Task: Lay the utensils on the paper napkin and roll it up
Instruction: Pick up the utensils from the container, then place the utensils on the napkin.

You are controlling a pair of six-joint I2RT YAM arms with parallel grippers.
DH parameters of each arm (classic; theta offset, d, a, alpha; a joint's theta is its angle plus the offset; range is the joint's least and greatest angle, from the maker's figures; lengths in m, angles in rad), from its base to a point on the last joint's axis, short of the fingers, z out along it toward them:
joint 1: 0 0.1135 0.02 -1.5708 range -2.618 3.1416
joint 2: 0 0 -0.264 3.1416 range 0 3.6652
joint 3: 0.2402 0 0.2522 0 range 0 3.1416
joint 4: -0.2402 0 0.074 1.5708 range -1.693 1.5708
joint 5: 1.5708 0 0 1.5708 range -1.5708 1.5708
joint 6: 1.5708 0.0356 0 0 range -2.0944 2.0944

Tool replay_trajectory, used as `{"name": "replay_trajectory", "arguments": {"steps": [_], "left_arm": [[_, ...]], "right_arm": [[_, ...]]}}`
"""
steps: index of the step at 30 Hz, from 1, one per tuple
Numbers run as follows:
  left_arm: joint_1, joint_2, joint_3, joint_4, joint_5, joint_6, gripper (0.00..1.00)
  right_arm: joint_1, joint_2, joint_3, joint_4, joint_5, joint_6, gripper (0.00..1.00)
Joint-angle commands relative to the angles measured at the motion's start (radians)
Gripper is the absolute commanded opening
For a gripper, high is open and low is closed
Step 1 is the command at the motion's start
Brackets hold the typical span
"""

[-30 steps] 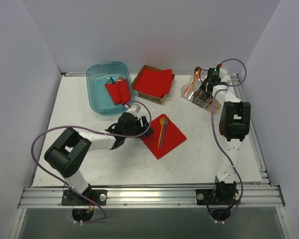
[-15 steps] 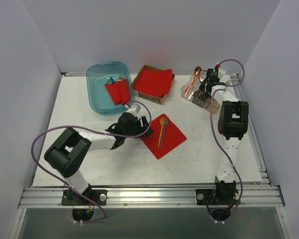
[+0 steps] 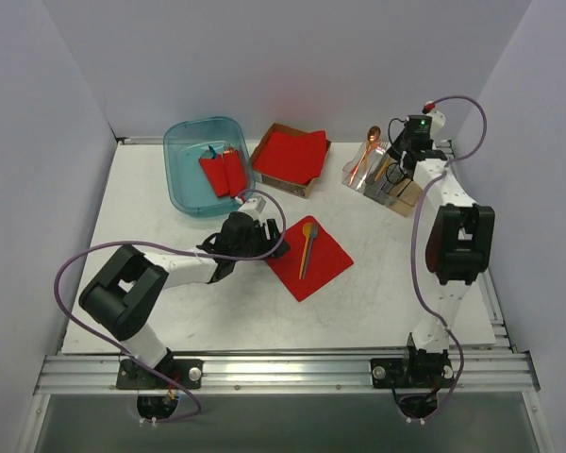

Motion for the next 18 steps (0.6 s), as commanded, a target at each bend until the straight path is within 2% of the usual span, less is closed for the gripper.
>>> {"name": "replay_trajectory", "arguments": {"steps": [1, 7, 12, 18], "left_arm": [[-0.006, -0.056, -0.001, 0.001, -0.018, 0.029, 0.69], [-0.006, -0.108, -0.007, -0.036, -0.033, 0.040, 0.69], [-0.003, -0.151, -0.007, -0.071, -0.041, 0.044, 0.70], [-0.003, -0.190, -0.015, -0.096, -0.079, 0.060, 0.70]], "right_arm": [[0.006, -0.182, -0.048, 0.030, -0.049, -0.016, 0.02], [0.059, -0.358, -0.192, -0.043, -0.209, -0.053, 0.02], [0.224, -0.486, -0.316, -0.142, -0.197, -0.102, 0.03], [0.358, -0.559, -0.451, -0.152, -0.211, -0.028, 0.03]]}}
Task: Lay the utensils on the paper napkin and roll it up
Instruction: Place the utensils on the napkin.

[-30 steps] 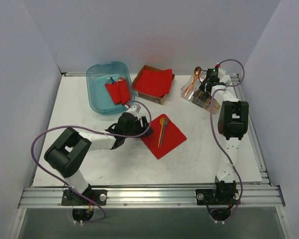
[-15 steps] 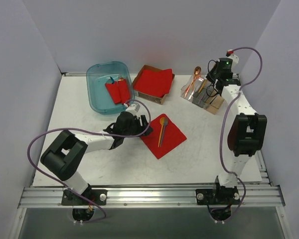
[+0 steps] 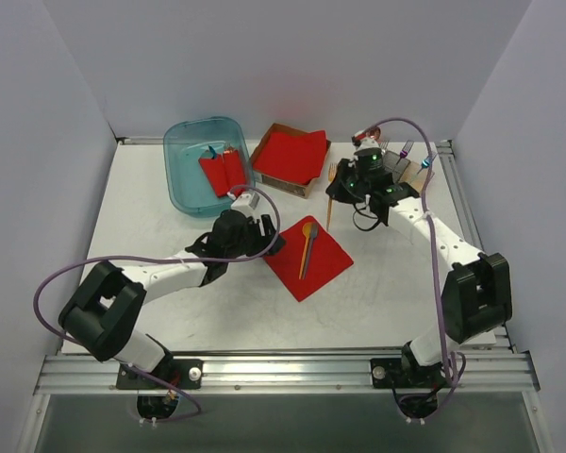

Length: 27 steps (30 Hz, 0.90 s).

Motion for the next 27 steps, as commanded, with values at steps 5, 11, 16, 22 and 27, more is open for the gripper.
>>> {"name": "replay_trajectory", "arguments": {"steps": [5, 11, 16, 22, 27], "left_arm": [[0.014, -0.034, -0.021, 0.031, -0.027, 0.023, 0.70], [0.050, 0.027, -0.026, 0.103, 0.039, -0.007, 0.70], [0.050, 0.044, -0.015, 0.111, 0.051, 0.000, 0.70], [0.050, 0.075, 0.002, 0.097, 0.062, 0.000, 0.70], [0.050, 0.069, 0.002, 0.076, 0.042, 0.000, 0.70]], "right_arm": [[0.112, -0.066, -0.140, -0.025, 0.036, 0.093, 0.02], [0.237, -0.035, -0.212, 0.029, 0.101, 0.191, 0.01], [0.313, 0.028, -0.216, 0.066, 0.133, 0.240, 0.02], [0.354, 0.135, -0.176, 0.066, 0.188, 0.257, 0.01], [0.359, 0.171, -0.166, 0.075, 0.214, 0.257, 0.00]]}}
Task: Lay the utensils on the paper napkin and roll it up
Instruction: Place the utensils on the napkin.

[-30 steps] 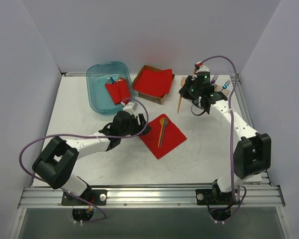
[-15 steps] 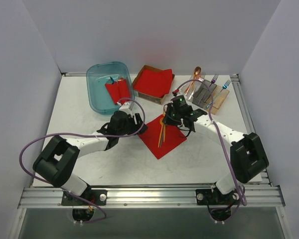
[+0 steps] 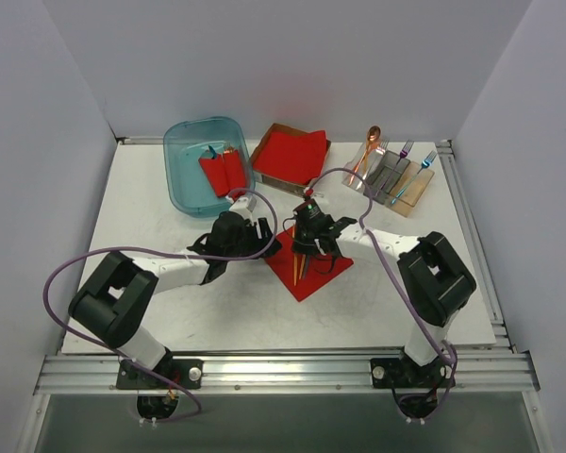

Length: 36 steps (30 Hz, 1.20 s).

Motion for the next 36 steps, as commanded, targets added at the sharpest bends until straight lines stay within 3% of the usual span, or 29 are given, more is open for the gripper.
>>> {"name": "replay_trajectory", "arguments": {"steps": [1, 36], "left_arm": [[0.002, -0.007, 0.030, 0.020, -0.003, 0.000, 0.70], [-0.009, 0.064, 0.046, 0.070, 0.036, -0.022, 0.69]], "right_arm": [[0.007, 0.000, 0.047, 0.013, 0.063, 0.016, 0.00], [-0.049, 0.055, 0.027, 0.014, 0.089, -0.046, 0.03]]}}
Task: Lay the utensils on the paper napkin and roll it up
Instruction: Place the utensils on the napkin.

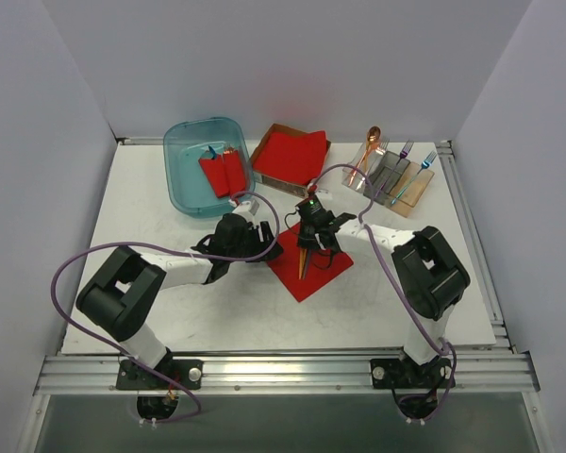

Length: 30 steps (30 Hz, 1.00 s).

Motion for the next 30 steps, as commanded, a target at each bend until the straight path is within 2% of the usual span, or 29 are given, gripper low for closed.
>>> {"name": "replay_trajectory", "arguments": {"steps": [1, 18, 30], "left_arm": [[-0.006, 0.005, 0.040, 0.058, 0.005, 0.001, 0.68], [-0.006, -0.006, 0.040, 0.052, 0.005, 0.006, 0.67], [-0.008, -0.012, 0.040, 0.050, 0.011, 0.007, 0.67]], "right_arm": [[-0.012, -0.007, -0.009, 0.009, 0.016, -0.017, 0.04], [-0.021, 0.011, 0.011, 0.019, 0.010, -0.021, 0.06], [-0.024, 0.051, 0.017, 0.021, 0.014, -0.021, 0.13]]}}
